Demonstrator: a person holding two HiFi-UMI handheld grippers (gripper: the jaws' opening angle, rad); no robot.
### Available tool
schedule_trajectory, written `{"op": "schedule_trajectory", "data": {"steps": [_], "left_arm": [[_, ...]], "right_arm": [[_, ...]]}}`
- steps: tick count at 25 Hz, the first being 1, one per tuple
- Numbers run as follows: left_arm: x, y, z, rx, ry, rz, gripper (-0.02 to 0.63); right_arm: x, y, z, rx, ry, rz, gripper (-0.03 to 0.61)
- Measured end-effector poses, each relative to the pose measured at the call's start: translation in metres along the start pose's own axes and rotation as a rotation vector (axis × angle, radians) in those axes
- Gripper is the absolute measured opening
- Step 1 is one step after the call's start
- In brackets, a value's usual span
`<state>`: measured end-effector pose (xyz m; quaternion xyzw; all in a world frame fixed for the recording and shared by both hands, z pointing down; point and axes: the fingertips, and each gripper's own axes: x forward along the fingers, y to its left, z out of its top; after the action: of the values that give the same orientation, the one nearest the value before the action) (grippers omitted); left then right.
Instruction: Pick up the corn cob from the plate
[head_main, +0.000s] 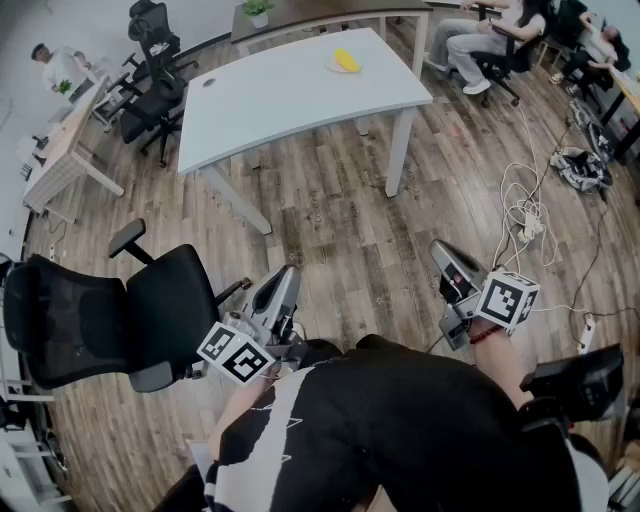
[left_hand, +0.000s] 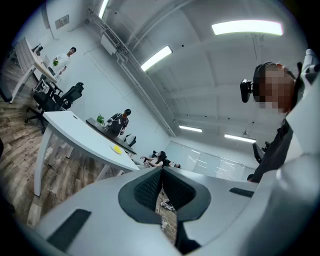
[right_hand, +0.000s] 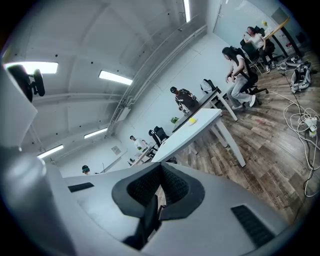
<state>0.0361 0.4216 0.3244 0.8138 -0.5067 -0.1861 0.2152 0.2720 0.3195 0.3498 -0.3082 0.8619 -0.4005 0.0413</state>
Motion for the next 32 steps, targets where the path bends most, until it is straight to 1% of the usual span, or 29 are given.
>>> {"op": "schedule_trajectory", "data": {"steps": [5,8,9,11,13,17,20,22,26,30,32], "left_arm": [[-0.002,-0.008,0.0,0.01,0.005,0.001,0.015],[-0.006,-0.009,0.001,0.029,0.014,0.005,0.015],[-0.007,-0.008,0.002,0.036,0.016,0.006,0.015],[-0.008,-0.006,0.003,0.045,0.017,0.009,0.015],[-0.009,-0.003,0.005,0.045,0.014,0.017,0.015],[-0.004,0.01,0.01,0.036,0.022,0.018,0.015],[0.008,0.023,0.01,0.032,0.04,0.004,0.015],[0.018,0.035,0.011,0.033,0.05,0.0,0.015],[0.048,0.063,0.02,0.012,0.067,-0.014,0.015],[0.08,0.098,0.046,0.007,0.073,-0.027,0.015],[0.095,0.113,0.06,0.009,0.072,-0.044,0.015]], "right_arm": [[-0.002,-0.007,-0.016,0.007,0.013,0.038,0.014],[0.0,-0.003,-0.013,-0.027,0.006,0.013,0.014],[0.001,-0.002,-0.014,-0.026,0.004,0.018,0.014],[0.006,-0.003,-0.018,0.001,0.008,0.054,0.014],[0.01,-0.003,-0.019,0.028,0.007,0.071,0.014],[0.025,-0.002,-0.021,0.026,0.033,0.064,0.014],[0.04,-0.013,-0.026,0.023,0.069,0.037,0.014],[0.049,-0.019,-0.022,0.034,0.07,0.017,0.014],[0.07,-0.024,0.005,0.029,0.042,-0.051,0.014],[0.109,-0.034,0.021,0.03,0.037,-0.051,0.014],[0.129,-0.038,0.032,0.031,0.027,-0.068,0.014]]}}
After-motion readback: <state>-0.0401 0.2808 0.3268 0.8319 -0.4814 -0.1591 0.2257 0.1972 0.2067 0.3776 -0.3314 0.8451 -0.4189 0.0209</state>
